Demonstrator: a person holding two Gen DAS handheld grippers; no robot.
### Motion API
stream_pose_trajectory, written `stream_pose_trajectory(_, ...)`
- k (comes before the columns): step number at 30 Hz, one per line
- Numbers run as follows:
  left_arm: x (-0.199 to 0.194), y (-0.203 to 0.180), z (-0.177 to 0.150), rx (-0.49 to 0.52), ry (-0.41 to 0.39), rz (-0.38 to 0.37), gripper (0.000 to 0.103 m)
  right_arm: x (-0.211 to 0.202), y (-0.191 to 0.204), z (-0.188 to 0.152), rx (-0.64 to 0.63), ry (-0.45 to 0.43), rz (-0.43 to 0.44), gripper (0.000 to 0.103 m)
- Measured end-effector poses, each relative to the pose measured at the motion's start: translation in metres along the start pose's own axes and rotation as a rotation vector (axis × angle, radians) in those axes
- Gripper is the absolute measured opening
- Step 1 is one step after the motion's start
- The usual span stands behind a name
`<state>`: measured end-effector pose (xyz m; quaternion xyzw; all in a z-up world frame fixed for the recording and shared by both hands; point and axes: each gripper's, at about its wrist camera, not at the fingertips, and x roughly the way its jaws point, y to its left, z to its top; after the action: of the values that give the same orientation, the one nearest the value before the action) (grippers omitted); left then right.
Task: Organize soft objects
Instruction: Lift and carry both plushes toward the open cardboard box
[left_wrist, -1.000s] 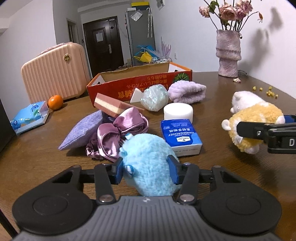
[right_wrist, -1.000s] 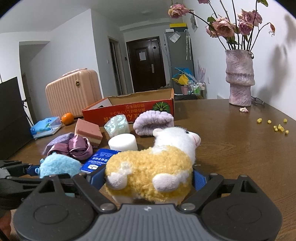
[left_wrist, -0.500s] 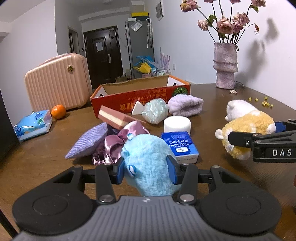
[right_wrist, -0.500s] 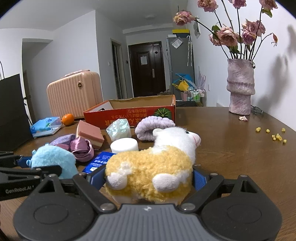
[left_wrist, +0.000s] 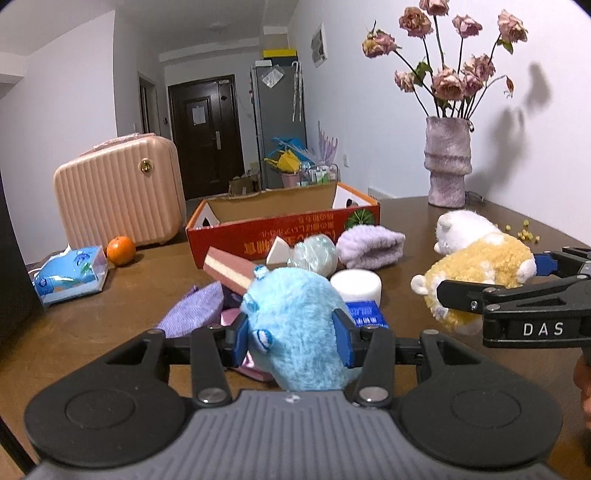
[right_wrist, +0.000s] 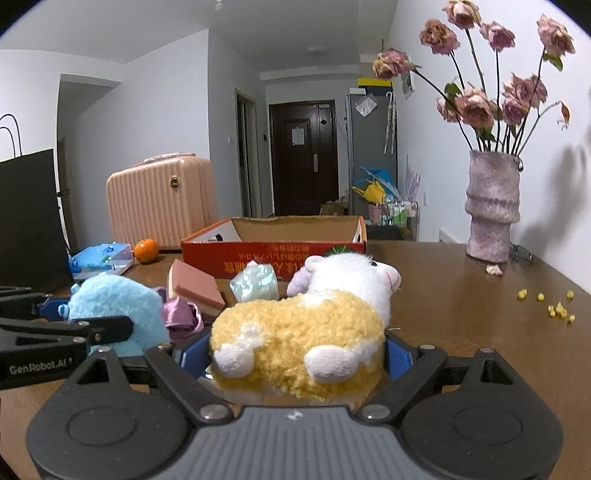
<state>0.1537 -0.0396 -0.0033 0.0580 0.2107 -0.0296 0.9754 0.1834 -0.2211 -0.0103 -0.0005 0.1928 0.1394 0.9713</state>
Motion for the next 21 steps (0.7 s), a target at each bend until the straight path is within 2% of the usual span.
stream_pose_trajectory(21,0.021,0.022,0.042,-0.005,-0.1,0.03,0.046,0.029,0.018,0.038,-0.06,-0.07,0.0,0.091)
